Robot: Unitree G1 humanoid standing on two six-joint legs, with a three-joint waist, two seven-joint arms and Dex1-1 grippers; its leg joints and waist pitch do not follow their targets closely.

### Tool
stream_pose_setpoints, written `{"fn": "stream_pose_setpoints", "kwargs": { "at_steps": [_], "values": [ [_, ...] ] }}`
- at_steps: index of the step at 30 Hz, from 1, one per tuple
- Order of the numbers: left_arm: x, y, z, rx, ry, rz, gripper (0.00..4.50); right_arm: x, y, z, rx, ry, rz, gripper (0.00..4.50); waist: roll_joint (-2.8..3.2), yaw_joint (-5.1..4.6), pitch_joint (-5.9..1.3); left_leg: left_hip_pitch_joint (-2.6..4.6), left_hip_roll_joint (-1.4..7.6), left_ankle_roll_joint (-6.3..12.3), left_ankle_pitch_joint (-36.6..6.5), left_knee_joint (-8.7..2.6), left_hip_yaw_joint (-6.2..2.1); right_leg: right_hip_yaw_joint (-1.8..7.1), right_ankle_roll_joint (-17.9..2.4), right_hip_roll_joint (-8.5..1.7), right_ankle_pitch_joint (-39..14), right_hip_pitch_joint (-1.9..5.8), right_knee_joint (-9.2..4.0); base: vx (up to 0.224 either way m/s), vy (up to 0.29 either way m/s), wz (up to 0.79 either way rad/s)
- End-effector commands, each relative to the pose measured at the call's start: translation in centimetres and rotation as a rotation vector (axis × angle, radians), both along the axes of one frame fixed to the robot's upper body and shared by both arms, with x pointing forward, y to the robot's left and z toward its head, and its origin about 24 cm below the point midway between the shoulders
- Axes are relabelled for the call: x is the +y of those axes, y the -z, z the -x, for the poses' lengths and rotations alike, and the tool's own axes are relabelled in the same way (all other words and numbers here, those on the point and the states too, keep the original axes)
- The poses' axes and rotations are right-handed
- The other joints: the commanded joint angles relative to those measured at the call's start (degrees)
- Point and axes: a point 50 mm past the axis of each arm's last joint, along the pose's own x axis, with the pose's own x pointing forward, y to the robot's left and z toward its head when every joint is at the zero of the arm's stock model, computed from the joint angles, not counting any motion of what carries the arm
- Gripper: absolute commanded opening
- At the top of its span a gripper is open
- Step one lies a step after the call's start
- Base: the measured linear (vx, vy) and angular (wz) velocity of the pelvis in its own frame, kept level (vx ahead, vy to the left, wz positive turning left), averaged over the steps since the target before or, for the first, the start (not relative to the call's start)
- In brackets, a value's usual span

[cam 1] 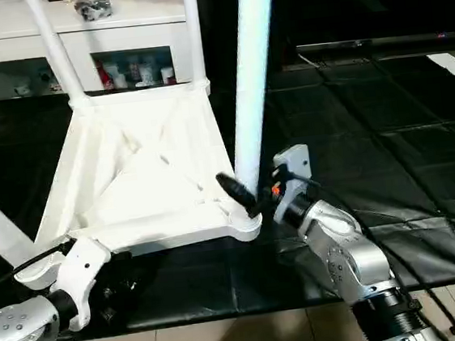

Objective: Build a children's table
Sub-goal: Flip table

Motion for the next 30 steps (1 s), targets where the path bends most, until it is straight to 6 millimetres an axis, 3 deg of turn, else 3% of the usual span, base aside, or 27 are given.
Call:
{"fn": "stream_pose_setpoints", "kwargs": {
  "at_steps": [1, 7, 18, 25, 30],
  "values": [
    [-0.1, 0.2, -0.1, 0.009, 0.004, -0.018, 2.09, -0.7, -0.6, -0.3, -0.018, 0.024, -0.036, 4.50, 1.18, -0.28, -2.32, -0.05, 2.57, -0.59, -18.17, -4.91, -1.26, 3.89, -7.67, -4.03, -16.67, 1.81, -3.42, 0.000, 0.000, 0.00],
    [-0.4, 0.4, -0.2, 0.014, 0.007, -0.022, 2.11, -1.0, -0.7, 0.5, -0.017, -0.079, -0.088, 4.14, 1.09, -0.13, -2.09, 0.15, 2.59, -0.18, -20.05, -4.94, -1.28, 3.91, -6.28, -4.18, -21.86, 1.66, -4.14, 0.000, 0.000, 0.00],
    [-0.6, 0.5, -0.5, -0.005, 0.001, -0.015, 2.11, -0.9, -0.2, 1.2, -0.006, -0.176, -0.041, 3.24, 0.77, -0.04, -2.21, -0.14, 2.60, 0.15, -18.13, -4.84, -1.28, 3.86, -6.50, -4.20, -21.17, 1.77, -4.01, 0.000, 0.000, 0.00],
    [-0.6, 0.8, -0.6, -0.002, 0.000, -0.017, 2.11, -1.0, -0.3, 0.8, -0.012, -0.160, -0.024, 2.64, 0.87, -0.08, -2.07, 0.00, 2.57, 0.13, -19.20, -4.89, -1.37, 3.79, -5.38, -4.27, -24.35, 1.58, -4.42, 0.000, 0.000, 0.00],
    [-0.6, 0.9, -0.6, -0.002, 0.002, -0.017, 2.11, -1.1, -0.3, 0.8, -0.013, -0.160, -0.022, 2.26, 0.79, -0.09, -2.15, -0.05, 2.64, 0.11, -18.71, -4.89, -1.32, 3.83, -6.09, -4.20, -22.16, 1.65, -4.18, 0.000, 0.000, 0.00]
  ]
}}
